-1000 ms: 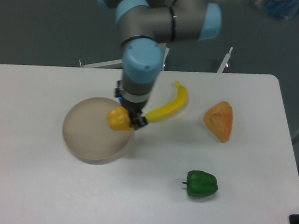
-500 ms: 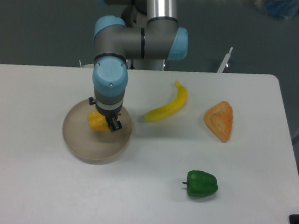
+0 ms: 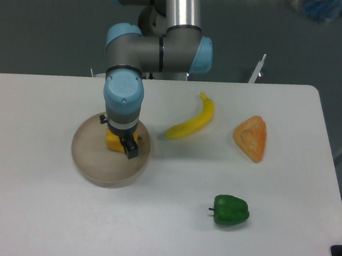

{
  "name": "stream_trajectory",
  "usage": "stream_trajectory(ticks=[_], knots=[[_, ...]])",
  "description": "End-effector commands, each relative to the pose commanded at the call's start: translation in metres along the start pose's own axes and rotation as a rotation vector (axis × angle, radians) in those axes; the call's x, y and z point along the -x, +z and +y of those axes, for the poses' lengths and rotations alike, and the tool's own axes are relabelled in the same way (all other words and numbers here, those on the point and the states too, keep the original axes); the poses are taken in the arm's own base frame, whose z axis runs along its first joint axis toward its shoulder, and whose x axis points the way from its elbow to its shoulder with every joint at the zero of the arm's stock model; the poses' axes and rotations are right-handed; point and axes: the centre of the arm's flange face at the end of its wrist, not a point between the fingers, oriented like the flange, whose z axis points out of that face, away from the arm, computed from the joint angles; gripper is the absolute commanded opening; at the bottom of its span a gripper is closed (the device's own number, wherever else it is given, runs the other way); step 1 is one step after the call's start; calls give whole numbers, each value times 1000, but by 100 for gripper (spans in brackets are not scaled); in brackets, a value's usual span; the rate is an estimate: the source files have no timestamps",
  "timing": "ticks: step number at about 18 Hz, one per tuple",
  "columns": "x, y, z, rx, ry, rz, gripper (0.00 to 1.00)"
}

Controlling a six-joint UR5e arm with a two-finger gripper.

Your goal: Place the yellow pepper on the plate

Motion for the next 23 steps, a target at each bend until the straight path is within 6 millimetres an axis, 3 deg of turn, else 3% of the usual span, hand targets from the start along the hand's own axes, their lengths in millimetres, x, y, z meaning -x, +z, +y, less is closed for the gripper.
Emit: stream_trajectory(ticks=[3,6,10,14,16,21,23], knots=[[19,-18,16,-11,-31,-38,100],[54,-56,64,-31,-108,-109,100],[90,-85,112,-39,-90,-162,100],[124,-115,179,-42,-117,-217,100],[132,-117,212,-33,-90,-218,100],[145,-99,259,46,-59,-184,100],[149,-93,268,68,-33,-170,100]])
